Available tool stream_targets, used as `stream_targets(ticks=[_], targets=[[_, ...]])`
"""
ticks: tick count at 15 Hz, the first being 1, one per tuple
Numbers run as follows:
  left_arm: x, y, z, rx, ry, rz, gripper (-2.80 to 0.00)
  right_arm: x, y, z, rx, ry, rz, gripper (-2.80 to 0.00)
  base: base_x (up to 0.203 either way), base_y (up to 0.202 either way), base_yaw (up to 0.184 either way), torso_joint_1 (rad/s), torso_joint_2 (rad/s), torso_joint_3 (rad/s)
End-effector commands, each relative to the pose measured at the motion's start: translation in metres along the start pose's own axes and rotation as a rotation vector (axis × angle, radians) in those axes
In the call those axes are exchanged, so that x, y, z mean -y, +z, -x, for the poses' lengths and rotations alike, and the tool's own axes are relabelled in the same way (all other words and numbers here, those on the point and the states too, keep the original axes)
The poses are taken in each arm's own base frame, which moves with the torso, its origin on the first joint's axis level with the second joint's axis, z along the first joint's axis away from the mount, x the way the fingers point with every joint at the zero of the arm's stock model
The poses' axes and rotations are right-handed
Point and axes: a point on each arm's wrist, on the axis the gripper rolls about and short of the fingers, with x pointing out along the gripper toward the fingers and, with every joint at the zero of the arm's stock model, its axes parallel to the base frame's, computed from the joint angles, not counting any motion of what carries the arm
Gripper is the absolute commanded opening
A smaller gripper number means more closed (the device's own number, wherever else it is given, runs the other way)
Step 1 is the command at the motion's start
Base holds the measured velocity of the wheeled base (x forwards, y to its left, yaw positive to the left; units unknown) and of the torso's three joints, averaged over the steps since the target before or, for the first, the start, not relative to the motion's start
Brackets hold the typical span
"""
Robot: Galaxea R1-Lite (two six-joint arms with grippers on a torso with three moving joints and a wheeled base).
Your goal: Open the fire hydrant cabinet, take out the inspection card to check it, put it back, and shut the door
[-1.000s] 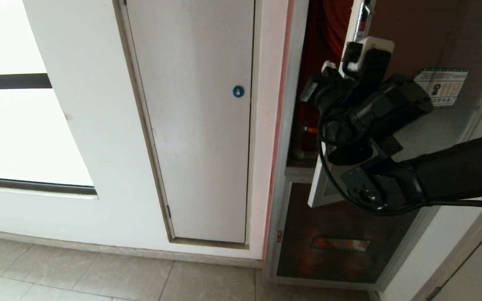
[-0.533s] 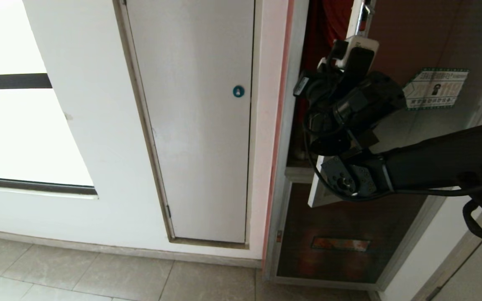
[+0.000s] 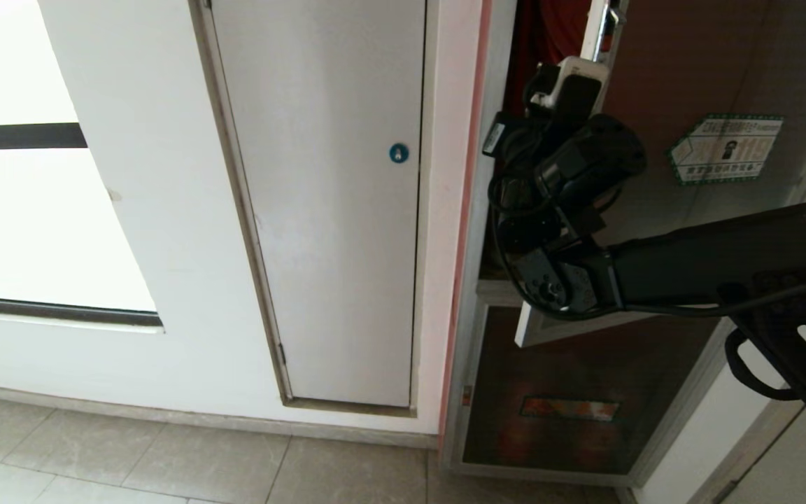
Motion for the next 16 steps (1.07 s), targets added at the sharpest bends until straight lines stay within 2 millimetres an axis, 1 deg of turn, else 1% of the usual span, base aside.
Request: stream_targets(ticks=[1, 4, 6, 8, 11, 16], targets=[[0.0, 0.0, 0.0, 0.0, 0.0, 0.0, -2.8, -0.002, -0.004, -0.001, 0.007, -0.006, -0.002, -2.8, 0.0, 0.0, 0.0, 0.0, 0.0, 0.0], [0.0, 0.0, 0.0, 0.0, 0.0, -0.001, -2.8, -0.005, -0.008, -0.008, 0.012, -0.014, 0.0, -2.8, 0.0, 0.0, 0.0, 0.0, 0.0, 0.0], [0.0, 0.0, 0.0, 0.002, 0.0, -0.001, -2.8, -0.004, -0.006, -0.012, 0.021, -0.02, 0.002, -2.8, 0.0, 0.0, 0.0, 0.0, 0.0, 0.0], [0.0, 0.0, 0.0, 0.0, 0.0, 0.0, -2.8, -0.001, -0.007, -0.016, 0.021, -0.027, 0.011, -2.8, 0.0, 0.0, 0.0, 0.0, 0.0, 0.0], [0.0, 0.0, 0.0, 0.0, -0.001, 0.0, -2.8, 0.01, -0.008, -0.025, 0.021, -0.049, 0.034, -2.8, 0.0, 0.0, 0.0, 0.0, 0.0, 0.0], [0.0, 0.0, 0.0, 0.0, -0.002, 0.001, -2.8, 0.013, -0.002, -0.027, 0.032, -0.057, 0.029, -2.8, 0.0, 0.0, 0.0, 0.0, 0.0, 0.0]])
